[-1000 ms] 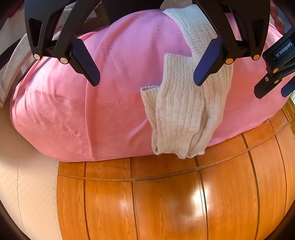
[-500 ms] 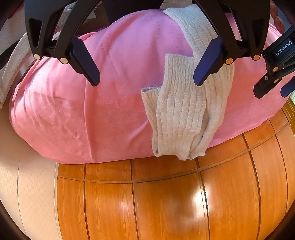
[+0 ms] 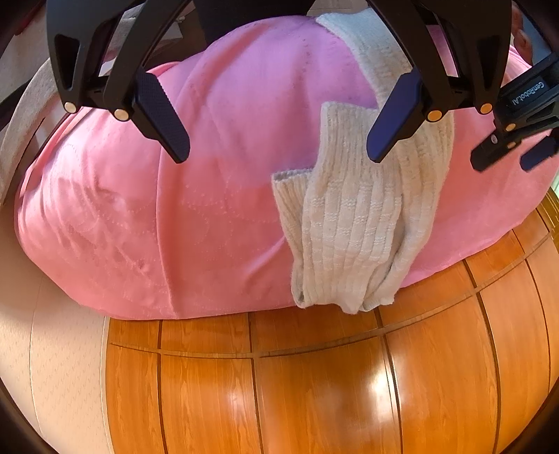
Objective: Fold small clothes
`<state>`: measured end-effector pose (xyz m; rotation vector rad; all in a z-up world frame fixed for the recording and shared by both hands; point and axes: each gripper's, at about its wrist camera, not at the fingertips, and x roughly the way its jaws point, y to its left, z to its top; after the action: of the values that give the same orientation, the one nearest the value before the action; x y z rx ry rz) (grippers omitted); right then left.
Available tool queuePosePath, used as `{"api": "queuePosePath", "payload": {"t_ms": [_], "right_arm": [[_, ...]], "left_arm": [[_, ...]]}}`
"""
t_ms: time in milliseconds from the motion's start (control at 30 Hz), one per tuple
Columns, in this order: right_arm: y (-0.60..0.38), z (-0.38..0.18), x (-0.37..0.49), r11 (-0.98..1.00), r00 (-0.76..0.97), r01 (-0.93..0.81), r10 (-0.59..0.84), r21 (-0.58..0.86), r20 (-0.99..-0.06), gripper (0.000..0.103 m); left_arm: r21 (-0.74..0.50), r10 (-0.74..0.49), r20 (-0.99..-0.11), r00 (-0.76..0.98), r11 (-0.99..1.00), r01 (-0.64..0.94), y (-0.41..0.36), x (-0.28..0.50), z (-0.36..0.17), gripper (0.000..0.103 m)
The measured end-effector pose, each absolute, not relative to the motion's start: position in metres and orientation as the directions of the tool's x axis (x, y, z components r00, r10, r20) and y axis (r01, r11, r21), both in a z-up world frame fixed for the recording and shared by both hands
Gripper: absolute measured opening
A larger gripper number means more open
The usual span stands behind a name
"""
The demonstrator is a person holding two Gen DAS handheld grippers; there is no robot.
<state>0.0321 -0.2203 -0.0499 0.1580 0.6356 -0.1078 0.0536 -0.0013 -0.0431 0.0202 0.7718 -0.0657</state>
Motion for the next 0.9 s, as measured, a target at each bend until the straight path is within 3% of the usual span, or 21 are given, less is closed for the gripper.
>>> {"api": "queuePosePath", "payload": {"t_ms": [67, 133, 233, 467, 500, 533, 567, 600, 633, 700, 733, 900], "right_arm": [[-0.226, -0.047, 0.039, 0.982, 0.802, 0.145, -0.045, 0.120, -0.595, 0.101], [-0.228, -0.045, 0.047, 0.984, 0.807, 0.135, -0.042, 0.115, -0.589, 0.101], [-0.229, -0.043, 0.072, 0.985, 0.797, 0.087, 0.022, 0.151, -0.603, 0.093], [-0.208, -0.060, 0.146, 0.959, 0.693, -0.038, 0.228, 0.282, -0.684, 0.090], [-0.199, -0.063, 0.158, 0.960, 0.676, -0.063, 0.242, 0.272, -0.696, 0.079], [-0.194, -0.066, 0.164, 0.963, 0.665, -0.077, 0.244, 0.260, -0.706, 0.070], [-0.187, -0.069, 0.170, 0.963, 0.647, -0.096, 0.251, 0.250, -0.720, 0.054], [-0.182, -0.070, 0.175, 0.963, 0.638, -0.117, 0.260, 0.242, -0.725, 0.040], [-0.179, -0.068, 0.176, 0.966, 0.645, -0.137, 0.256, 0.221, -0.720, 0.034], [-0.177, -0.062, 0.171, 0.972, 0.667, -0.162, 0.234, 0.169, -0.707, 0.017], [-0.181, -0.058, 0.169, 0.972, 0.672, -0.170, 0.234, 0.161, -0.702, 0.014], [-0.210, -0.034, 0.159, 0.987, 0.730, -0.156, 0.144, 0.042, -0.668, 0.010]], "left_arm": [[-0.034, -0.074, -0.738, 0.671, 0.997, 0.073, 0.006, 0.063, -0.055, 0.097], [-0.052, -0.101, -0.763, 0.639, 0.994, 0.095, 0.011, 0.069, -0.065, 0.082], [-0.129, -0.197, -0.797, 0.570, 0.979, 0.158, 0.013, 0.079, -0.081, 0.070], [-0.307, -0.338, -0.806, 0.486, 0.941, 0.144, 0.019, 0.093, -0.104, 0.070], [-0.312, -0.345, -0.800, 0.490, 0.938, 0.150, 0.019, 0.092, -0.104, 0.068], [-0.319, -0.357, -0.794, 0.492, 0.934, 0.163, 0.019, 0.091, -0.105, 0.053], [-0.330, -0.376, -0.789, 0.486, 0.926, 0.182, 0.018, 0.091, -0.106, 0.045], [-0.346, -0.398, -0.783, 0.478, 0.917, 0.198, 0.018, 0.090, -0.107, 0.021], [-0.364, -0.419, -0.774, 0.474, 0.908, 0.207, 0.019, 0.089, -0.105, 0.012], [-0.382, -0.441, -0.753, 0.488, 0.897, 0.222, 0.025, 0.084, -0.100, 0.010], [-0.391, -0.454, -0.743, 0.492, 0.891, 0.232, 0.027, 0.085, -0.095, 0.009], [-0.412, -0.460, -0.672, 0.581, 0.884, 0.223, 0.070, 0.083, -0.060, 0.009]]}}
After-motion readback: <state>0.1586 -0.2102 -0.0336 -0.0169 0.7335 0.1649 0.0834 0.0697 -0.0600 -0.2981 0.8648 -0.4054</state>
